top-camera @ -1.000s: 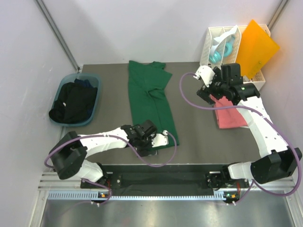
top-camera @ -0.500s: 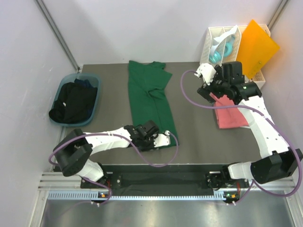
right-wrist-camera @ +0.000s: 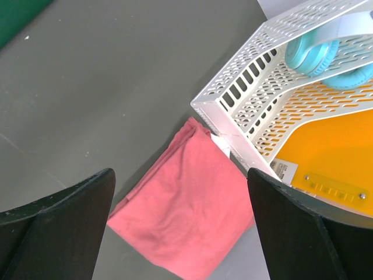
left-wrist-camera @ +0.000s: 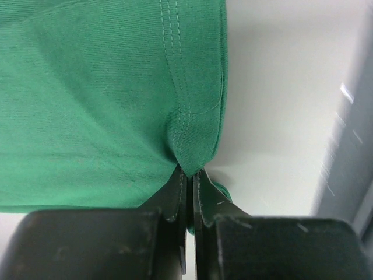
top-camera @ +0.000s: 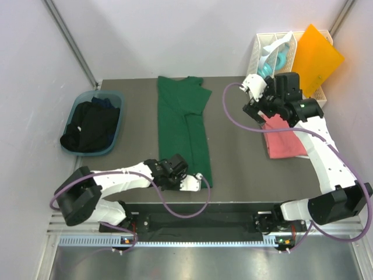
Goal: Fold and stack the t-shirts
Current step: Rotate the tshirt 90 degrees
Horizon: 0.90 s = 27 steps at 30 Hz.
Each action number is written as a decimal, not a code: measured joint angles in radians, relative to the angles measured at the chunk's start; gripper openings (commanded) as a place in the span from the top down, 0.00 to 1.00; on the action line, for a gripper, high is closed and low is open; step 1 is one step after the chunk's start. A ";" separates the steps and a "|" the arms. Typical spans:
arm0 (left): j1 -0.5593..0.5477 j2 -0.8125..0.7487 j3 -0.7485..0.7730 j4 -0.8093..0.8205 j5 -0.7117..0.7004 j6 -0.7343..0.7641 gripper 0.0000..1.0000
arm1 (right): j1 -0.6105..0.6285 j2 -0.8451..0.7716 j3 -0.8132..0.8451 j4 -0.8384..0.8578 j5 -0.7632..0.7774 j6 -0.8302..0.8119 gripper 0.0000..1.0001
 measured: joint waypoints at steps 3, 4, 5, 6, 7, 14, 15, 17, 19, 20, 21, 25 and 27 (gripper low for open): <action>0.000 -0.063 -0.020 -0.113 0.025 0.062 1.00 | 0.003 0.008 0.000 0.000 0.000 0.000 0.05; 0.001 -0.080 -0.023 -0.145 0.034 0.081 1.00 | 0.006 0.010 0.000 0.000 0.000 0.000 0.05; 0.001 -0.097 -0.024 -0.186 0.042 0.105 1.00 | 0.006 0.013 0.000 0.000 0.000 0.000 0.05; 0.001 -0.111 -0.026 -0.220 0.048 0.125 1.00 | 0.008 0.015 0.000 0.001 0.000 0.000 0.05; 0.001 -0.120 -0.028 -0.242 0.051 0.138 0.94 | 0.008 0.017 0.000 0.000 0.000 0.000 0.05; 0.001 -0.127 -0.032 -0.291 0.042 0.165 0.01 | 0.044 0.033 -0.004 0.000 0.002 -0.004 0.00; 0.001 -0.128 -0.031 -0.290 0.035 0.158 0.01 | 0.063 0.031 -0.014 0.007 0.006 -0.006 0.00; 0.005 -0.139 -0.031 -0.286 0.013 0.138 0.01 | 0.117 0.020 -0.055 0.012 0.011 -0.017 0.00; 0.014 -0.171 -0.025 -0.278 -0.020 0.109 0.01 | 0.174 0.015 -0.106 0.006 0.008 -0.024 0.00; 0.026 -0.193 -0.019 -0.267 -0.043 0.087 0.01 | 0.191 0.015 -0.126 0.000 0.005 -0.026 0.00; 0.042 -0.217 -0.010 -0.253 -0.070 0.063 0.01 | 0.213 0.014 -0.154 -0.002 0.002 -0.025 0.00; 0.129 -0.305 0.047 -0.192 -0.177 -0.035 0.01 | 0.244 0.013 -0.212 -0.011 -0.018 0.018 0.00; 0.225 -0.343 0.087 -0.160 -0.238 -0.089 0.01 | 0.248 0.013 -0.225 -0.011 -0.043 0.054 0.00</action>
